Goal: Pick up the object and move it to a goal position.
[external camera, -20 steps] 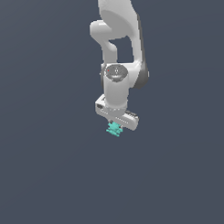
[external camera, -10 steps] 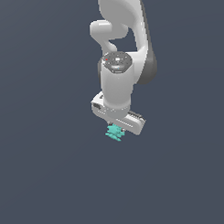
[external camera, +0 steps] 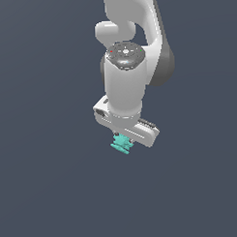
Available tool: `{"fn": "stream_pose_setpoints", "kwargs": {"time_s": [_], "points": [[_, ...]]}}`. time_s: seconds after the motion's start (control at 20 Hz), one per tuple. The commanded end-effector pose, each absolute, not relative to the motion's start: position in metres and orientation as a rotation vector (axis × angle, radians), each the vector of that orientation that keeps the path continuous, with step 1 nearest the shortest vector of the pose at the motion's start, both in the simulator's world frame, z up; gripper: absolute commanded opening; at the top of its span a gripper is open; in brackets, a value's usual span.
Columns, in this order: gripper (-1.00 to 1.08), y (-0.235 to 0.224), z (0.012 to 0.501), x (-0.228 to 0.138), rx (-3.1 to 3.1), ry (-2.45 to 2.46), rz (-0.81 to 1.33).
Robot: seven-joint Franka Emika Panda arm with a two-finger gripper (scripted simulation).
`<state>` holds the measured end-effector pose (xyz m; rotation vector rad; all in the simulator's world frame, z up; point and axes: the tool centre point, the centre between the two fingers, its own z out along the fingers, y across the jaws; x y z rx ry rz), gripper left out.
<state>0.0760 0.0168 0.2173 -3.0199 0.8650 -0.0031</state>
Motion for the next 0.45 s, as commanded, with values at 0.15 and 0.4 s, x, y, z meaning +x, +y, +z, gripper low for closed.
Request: {"fn": "stream_pose_setpoints", "kwargs": {"time_s": [0.15, 0.4], "points": [[-1.00, 0.0169, 0.2262, 0.0849, -3.020, 0.864, -0.001], [-1.00, 0.0169, 0.2282, 0.0872, -3.020, 0.864, -0.001]]}}
